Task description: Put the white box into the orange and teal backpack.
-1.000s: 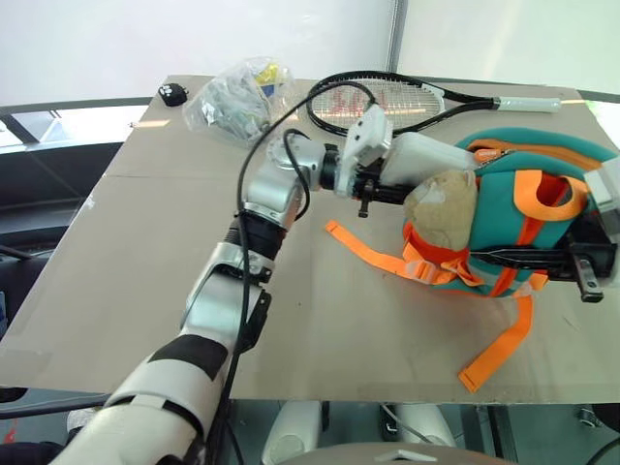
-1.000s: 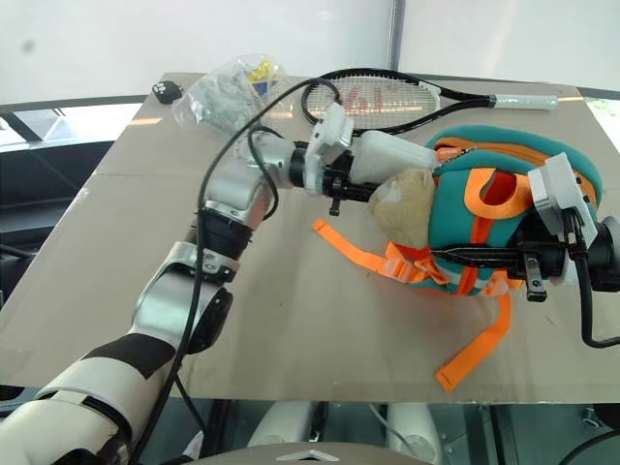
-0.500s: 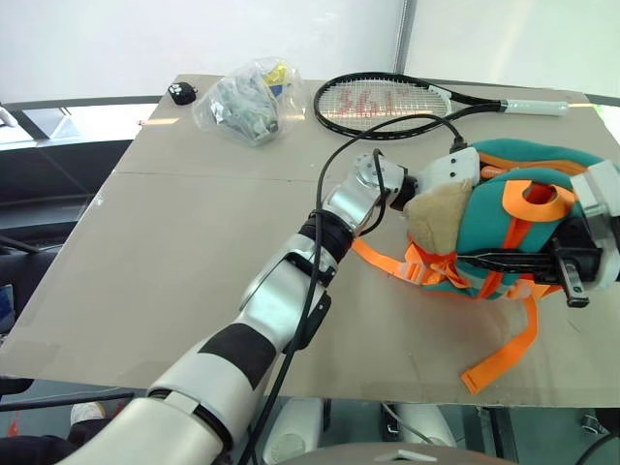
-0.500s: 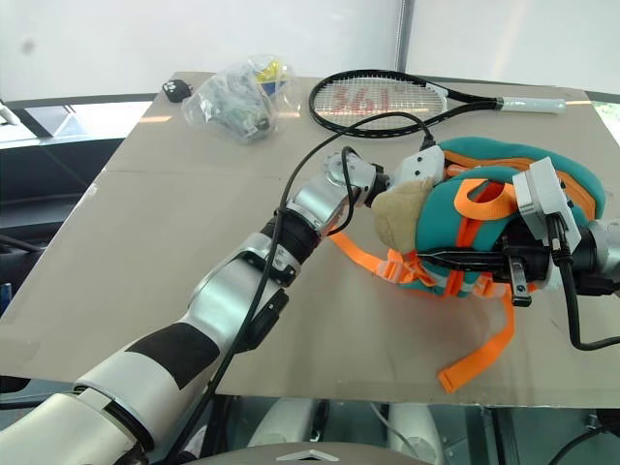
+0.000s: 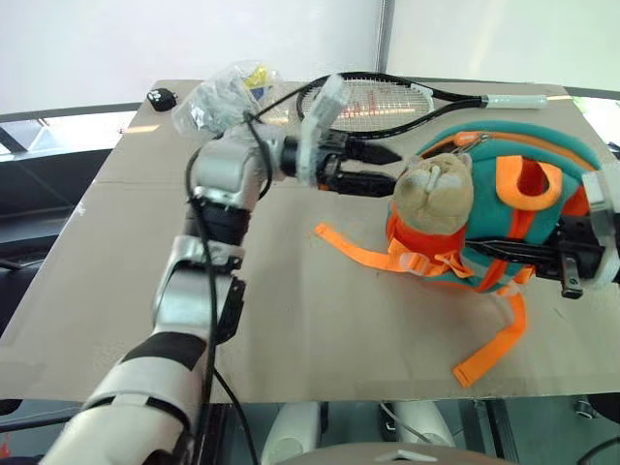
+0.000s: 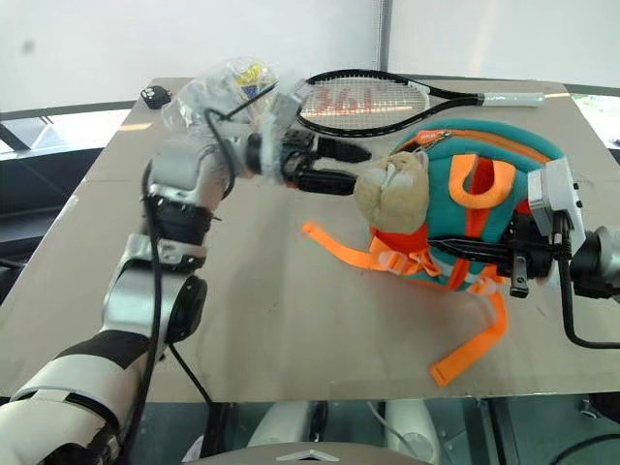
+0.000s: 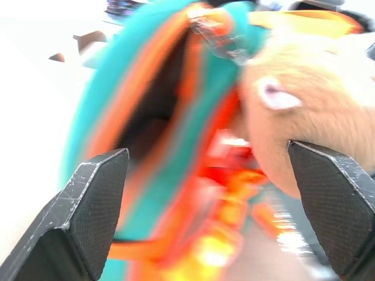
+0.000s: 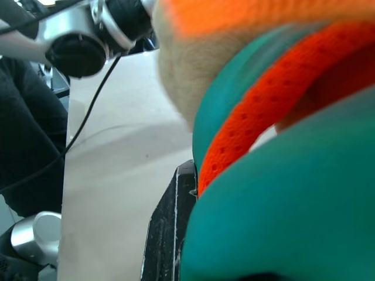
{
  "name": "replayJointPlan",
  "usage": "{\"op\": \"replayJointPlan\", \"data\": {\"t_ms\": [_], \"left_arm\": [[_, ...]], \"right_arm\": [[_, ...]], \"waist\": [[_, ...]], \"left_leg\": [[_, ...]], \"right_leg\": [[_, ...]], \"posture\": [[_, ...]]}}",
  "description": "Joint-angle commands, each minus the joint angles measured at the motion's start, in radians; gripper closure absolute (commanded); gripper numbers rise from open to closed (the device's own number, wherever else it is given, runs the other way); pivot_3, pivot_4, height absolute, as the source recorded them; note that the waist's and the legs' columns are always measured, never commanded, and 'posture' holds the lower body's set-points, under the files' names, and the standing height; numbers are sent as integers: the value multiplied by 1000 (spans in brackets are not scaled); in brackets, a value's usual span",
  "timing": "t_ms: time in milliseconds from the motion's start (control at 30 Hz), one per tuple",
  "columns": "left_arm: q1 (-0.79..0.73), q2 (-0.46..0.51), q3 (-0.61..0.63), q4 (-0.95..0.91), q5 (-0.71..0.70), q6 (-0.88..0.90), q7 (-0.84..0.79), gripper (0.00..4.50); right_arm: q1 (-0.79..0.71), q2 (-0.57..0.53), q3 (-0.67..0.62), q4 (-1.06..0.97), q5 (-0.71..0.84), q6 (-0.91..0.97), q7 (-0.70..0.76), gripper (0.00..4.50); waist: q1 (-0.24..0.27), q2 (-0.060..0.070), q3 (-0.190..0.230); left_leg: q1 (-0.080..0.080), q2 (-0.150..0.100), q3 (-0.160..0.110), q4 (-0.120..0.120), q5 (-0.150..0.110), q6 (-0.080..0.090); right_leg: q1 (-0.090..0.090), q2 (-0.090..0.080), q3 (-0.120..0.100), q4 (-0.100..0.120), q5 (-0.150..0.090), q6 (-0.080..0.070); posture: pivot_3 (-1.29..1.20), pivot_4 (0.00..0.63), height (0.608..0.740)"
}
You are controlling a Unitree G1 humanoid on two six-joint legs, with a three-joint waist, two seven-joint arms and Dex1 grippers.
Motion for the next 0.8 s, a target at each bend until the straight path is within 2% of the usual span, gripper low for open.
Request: {"op": "replayJointPlan", "data": {"t_ms": [33,233,400,500,700,767,800], "left_arm": [[39,3,80,-184,-155,185,72,66],[100,-101,107,-332,-251,297,284,66],[108,-152,4,-292,-129,166,416,66],[116,-155,-34,-290,-118,124,414,938],[118,-152,-35,-253,-116,71,412,3590],[109,-150,24,-246,-169,81,402,3938],[104,-144,49,-240,-189,88,397,3959]], "right_arm": [[-34,8,4,2,-5,-27,-12,4500],[-52,11,25,4,-5,-22,-4,4500],[-43,6,13,-6,1,-14,-8,4500],[-25,5,-4,-24,8,-9,-21,4500],[-18,11,-28,-19,4,-17,-53,4500],[-32,25,-35,2,-22,-28,-98,4500],[-49,38,-37,26,-51,-39,-143,4500]], "waist": [[6,0,0],[23,0,0],[22,0,0],[22,0,0],[22,0,0],[22,0,0],[22,0,0]], "left_leg": [[0,0,0,0,0,0],[0,0,-1,0,0,0],[1,0,0,0,0,0],[1,0,1,0,0,0],[1,-1,1,-1,0,0],[1,-1,1,0,0,0],[1,-1,1,0,0,0]], "right_leg": [[0,0,0,0,0,0],[0,-1,0,0,0,0],[0,-1,1,0,0,0],[0,-1,1,0,0,0],[0,-2,1,0,0,0],[0,-2,1,0,0,0],[0,-2,1,0,0,0]], "posture": [[0,150,740],[0,150,740],[0,150,740],[0,150,740],[0,150,740],[0,150,740],[0,150,740]]}}
